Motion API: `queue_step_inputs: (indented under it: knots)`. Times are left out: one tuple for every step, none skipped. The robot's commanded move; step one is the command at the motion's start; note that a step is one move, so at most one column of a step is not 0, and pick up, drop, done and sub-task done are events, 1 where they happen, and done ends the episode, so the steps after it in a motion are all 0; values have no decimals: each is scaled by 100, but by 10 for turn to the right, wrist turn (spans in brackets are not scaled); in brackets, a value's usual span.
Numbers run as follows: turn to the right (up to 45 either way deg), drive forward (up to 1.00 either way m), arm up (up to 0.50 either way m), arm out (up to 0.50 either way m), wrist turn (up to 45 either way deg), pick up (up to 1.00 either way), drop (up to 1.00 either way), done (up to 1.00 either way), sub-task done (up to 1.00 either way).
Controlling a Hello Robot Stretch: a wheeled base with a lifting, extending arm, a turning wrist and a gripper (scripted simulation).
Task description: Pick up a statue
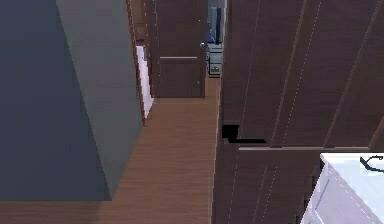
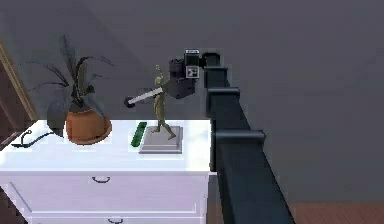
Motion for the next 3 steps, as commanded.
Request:
queue_step_inputs:
  knots:
    - [0,0,0,0,360,0,0,0,0]
    - [0,0,-28,0,0,0,0,0,0]
    - [0,0,0,0,0,100,0,0,0]
